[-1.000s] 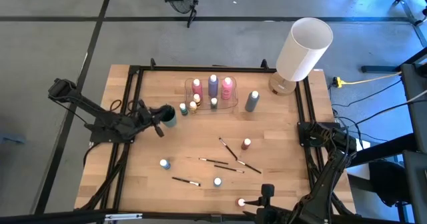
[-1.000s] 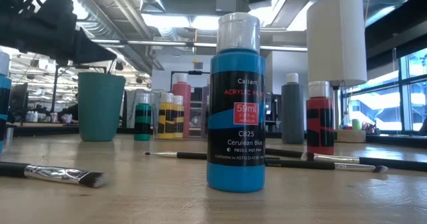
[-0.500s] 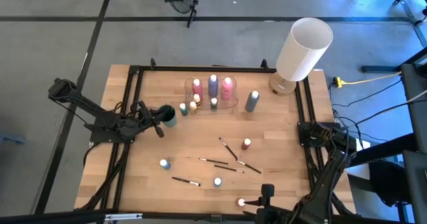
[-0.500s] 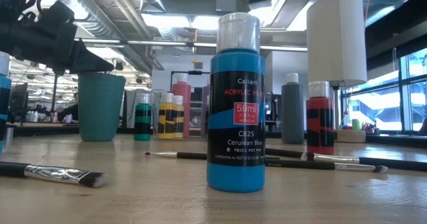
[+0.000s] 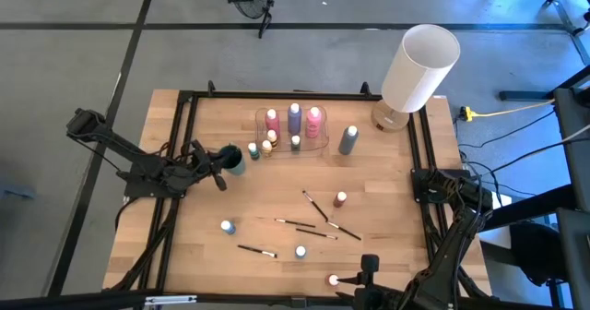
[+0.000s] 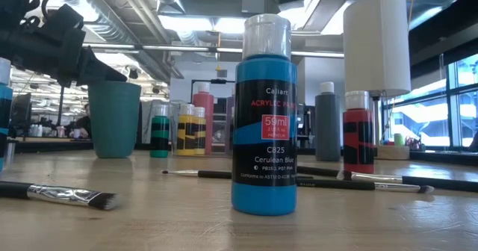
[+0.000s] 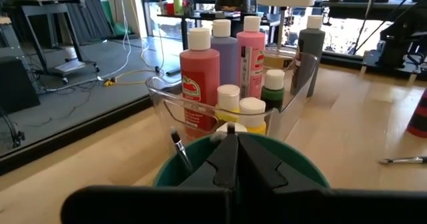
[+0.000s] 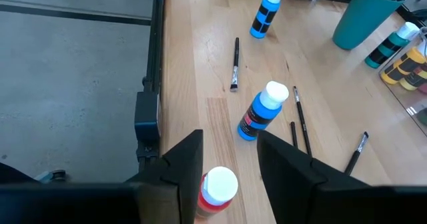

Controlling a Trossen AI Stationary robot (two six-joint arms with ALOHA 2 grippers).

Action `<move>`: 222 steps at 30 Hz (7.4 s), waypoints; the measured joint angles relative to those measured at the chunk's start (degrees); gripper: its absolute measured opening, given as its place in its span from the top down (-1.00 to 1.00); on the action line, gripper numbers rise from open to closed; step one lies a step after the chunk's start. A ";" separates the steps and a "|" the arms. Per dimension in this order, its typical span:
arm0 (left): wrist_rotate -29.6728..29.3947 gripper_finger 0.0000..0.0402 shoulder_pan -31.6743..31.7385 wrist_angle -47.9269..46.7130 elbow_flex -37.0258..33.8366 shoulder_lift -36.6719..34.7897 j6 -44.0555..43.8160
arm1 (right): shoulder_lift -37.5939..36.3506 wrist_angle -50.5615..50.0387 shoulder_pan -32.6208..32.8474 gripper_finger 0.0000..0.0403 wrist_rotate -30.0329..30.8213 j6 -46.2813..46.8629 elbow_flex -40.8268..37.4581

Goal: Pick & Place Paint Supplies
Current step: Put the black paint brush into the green cup, then put the light blue paint bottle into the transparent bin

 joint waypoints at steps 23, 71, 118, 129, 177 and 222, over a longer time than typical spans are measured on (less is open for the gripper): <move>1.71 0.45 -0.01 10.30 0.00 0.04 9.29 | -0.02 -0.13 0.00 0.28 -0.02 0.00 0.00; 56.41 -0.01 40.90 -97.86 95.78 56.14 12.62 | -0.02 2.05 0.00 0.29 -2.03 6.90 0.00; 62.75 -0.01 42.78 -93.30 92.61 66.27 15.07 | -0.02 2.98 0.04 0.29 -3.45 5.40 0.00; 61.66 -0.01 44.17 -91.72 85.46 66.18 16.51 | -0.02 3.30 0.07 0.28 -3.61 5.38 0.00; 61.11 -0.01 46.10 -85.79 80.32 66.25 13.08 | -0.02 2.86 0.00 0.28 -4.48 5.42 0.00; 61.62 -0.11 45.70 -85.63 80.35 66.25 12.16 | -0.02 2.89 0.00 0.29 -4.48 5.20 0.00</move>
